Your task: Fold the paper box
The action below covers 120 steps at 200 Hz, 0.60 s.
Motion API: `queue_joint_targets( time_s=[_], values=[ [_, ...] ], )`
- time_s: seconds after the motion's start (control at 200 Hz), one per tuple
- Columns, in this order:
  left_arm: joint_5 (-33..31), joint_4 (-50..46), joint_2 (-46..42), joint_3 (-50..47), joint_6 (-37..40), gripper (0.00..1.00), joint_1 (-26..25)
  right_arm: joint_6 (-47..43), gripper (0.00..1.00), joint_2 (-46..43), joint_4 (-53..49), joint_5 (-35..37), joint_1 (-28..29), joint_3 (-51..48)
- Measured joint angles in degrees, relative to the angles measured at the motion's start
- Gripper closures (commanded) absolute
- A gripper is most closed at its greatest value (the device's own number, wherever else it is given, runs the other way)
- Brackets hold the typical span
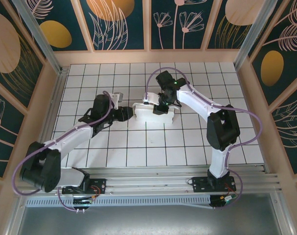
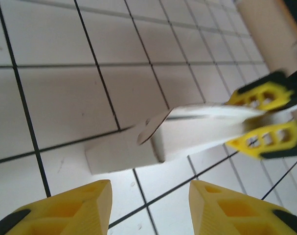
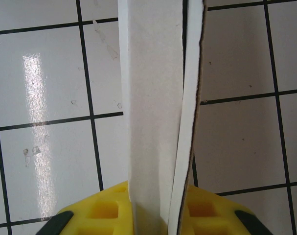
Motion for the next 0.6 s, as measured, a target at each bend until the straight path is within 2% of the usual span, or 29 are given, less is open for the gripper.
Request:
queue_joint_targets(
  time_s=[0.125,0.21,0.265,0.35,0.43,0.465,0.601],
  values=[
    [-3.1,1.7,-2.8,0.3,-7.3,0.47,0.0,0.0,0.82,-0.1,0.5,0.0,0.0,-0.3],
    [-5.3,2.3,-2.7,1.0,-13.2,0.47,0.0,0.0,0.82,-0.3,1.0,0.0,0.0,-0.7],
    [-6.1,2.4,-2.0,1.7,-16.8,0.5,0.0,0.0,0.82,-0.4,1.0,0.0,0.1,-0.7],
    [-6.5,2.3,0.7,4.1,-20.4,0.61,0.0,0.0,0.82,-0.4,1.1,0.0,0.1,-0.8],
    [-5.7,1.3,4.1,7.7,-19.1,0.64,0.0,0.0,0.81,-0.5,1.3,0.1,0.1,-1.0],
    [-5.1,0.0,5.6,9.9,-17.3,0.61,0.0,0.0,0.82,-0.5,1.3,0.2,0.1,-1.0],
    [-1.0,-5.1,10.0,17.5,-4.2,0.58,0.0,0.0,0.82,-0.6,1.3,0.2,0.1,-1.0]
  ],
)
